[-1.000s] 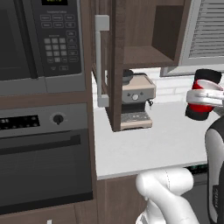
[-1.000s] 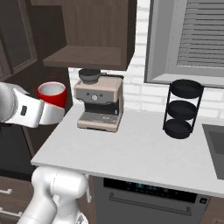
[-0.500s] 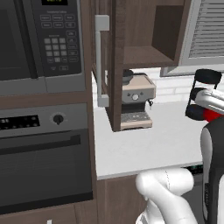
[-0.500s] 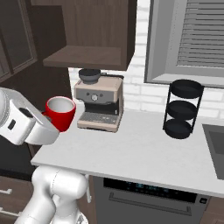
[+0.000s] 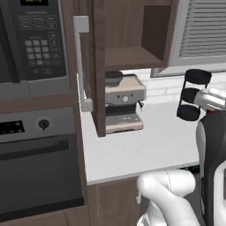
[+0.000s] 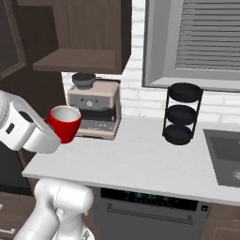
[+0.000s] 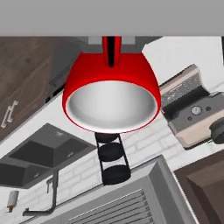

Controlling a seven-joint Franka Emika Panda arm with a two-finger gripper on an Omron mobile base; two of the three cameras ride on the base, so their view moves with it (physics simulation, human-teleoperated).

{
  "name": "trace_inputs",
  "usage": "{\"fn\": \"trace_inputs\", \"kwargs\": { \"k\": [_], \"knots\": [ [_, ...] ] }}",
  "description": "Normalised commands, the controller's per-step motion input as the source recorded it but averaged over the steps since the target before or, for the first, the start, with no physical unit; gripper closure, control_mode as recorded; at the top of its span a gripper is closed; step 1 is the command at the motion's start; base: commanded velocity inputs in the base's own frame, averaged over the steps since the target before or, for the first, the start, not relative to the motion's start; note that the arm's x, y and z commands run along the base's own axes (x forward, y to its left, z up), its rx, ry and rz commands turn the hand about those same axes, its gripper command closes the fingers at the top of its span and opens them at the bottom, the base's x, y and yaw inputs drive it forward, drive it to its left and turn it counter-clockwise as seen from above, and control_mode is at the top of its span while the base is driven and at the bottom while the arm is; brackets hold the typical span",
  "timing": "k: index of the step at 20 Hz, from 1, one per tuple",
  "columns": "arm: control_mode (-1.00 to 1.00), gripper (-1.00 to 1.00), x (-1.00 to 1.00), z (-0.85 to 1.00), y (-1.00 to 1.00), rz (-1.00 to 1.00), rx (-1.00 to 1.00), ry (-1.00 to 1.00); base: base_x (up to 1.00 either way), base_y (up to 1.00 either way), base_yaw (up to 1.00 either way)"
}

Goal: Gather all objects into one cabinet and sort the glasses and bowls to opposite sides.

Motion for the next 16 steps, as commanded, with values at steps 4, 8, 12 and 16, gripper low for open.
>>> {"fn": "trace_inputs", "kwargs": {
  "k": [4, 8, 12, 16],
  "knots": [
    [1.0, 1.0, 0.0, 0.0, 0.0, 0.0, 0.0, 0.0, -0.12, -0.85, -0.38],
    [1.0, 1.0, 0.0, 0.0, 0.0, 0.0, 0.0, 0.0, 0.0, -0.96, -0.45],
    [1.0, 1.0, 0.0, 0.0, 0.0, 0.0, 0.0, 0.0, 0.0, -1.0, -0.51],
    [1.0, 1.0, 0.0, 0.0, 0.0, 0.0, 0.0, 0.0, 0.0, -0.99, -0.58]
  ]
}}
